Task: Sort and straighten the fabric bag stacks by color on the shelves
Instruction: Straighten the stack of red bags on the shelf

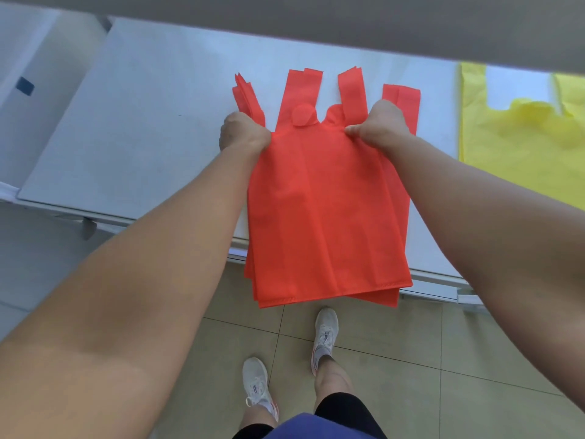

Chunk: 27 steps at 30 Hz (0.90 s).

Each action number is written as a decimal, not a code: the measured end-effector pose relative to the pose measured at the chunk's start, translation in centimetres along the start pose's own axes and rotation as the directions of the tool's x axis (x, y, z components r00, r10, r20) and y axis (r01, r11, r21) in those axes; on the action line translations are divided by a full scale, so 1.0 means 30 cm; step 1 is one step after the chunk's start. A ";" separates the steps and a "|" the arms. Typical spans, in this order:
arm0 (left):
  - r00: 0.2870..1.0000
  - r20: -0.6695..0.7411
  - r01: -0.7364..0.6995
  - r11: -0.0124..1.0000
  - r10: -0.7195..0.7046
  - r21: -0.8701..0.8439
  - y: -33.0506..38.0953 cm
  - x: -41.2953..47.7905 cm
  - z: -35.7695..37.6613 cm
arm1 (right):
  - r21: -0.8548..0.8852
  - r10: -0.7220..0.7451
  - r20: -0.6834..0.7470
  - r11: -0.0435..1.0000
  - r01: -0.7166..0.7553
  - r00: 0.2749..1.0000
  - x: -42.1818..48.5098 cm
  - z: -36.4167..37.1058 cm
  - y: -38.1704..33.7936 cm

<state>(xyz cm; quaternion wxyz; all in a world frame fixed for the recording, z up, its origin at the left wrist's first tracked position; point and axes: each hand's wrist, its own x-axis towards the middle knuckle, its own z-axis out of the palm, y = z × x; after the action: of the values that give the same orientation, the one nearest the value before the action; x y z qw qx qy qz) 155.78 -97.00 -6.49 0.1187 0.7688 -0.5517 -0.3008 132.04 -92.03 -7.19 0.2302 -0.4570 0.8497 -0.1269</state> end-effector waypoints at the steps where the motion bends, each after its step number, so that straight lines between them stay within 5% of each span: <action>1: 1.000 0.024 -0.005 1.000 0.005 0.010 0.003 0.002 -0.012 | -0.025 -0.003 -0.005 1.000 0.003 1.000 -0.003 -0.001 -0.009; 8: 0.999 0.016 -0.046 0.994 0.047 -0.099 -0.009 -0.025 0.016 | 0.164 -0.128 -0.149 0.975 0.152 0.980 -0.055 0.027 0.019; 12: 0.996 0.014 0.082 0.927 -0.083 -0.367 0.003 -0.028 0.020 | 0.292 -0.167 -0.145 0.935 0.203 0.975 -0.062 0.025 0.026; 18: 0.941 0.331 0.292 0.678 -0.076 -0.674 -0.006 -0.007 -0.012 | 0.475 -0.057 -0.125 0.873 0.110 0.991 -0.017 0.000 0.005; 22: 0.971 0.211 0.055 0.755 0.112 -0.653 -0.029 0.009 -0.016 | 0.675 0.072 -0.058 0.738 -0.014 0.996 0.016 -0.013 0.012; 27: 0.934 0.076 -0.234 0.760 0.349 -0.607 -0.062 -0.004 -0.049 | 0.815 0.032 -0.160 0.568 0.114 0.987 -0.049 -0.056 0.045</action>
<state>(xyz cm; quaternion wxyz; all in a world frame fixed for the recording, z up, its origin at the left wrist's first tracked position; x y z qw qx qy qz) 158.06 -96.44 -6.23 0.3445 0.5669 -0.5528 -0.5043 130.91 -90.05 -5.91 0.3455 -0.3060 0.6978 -0.5477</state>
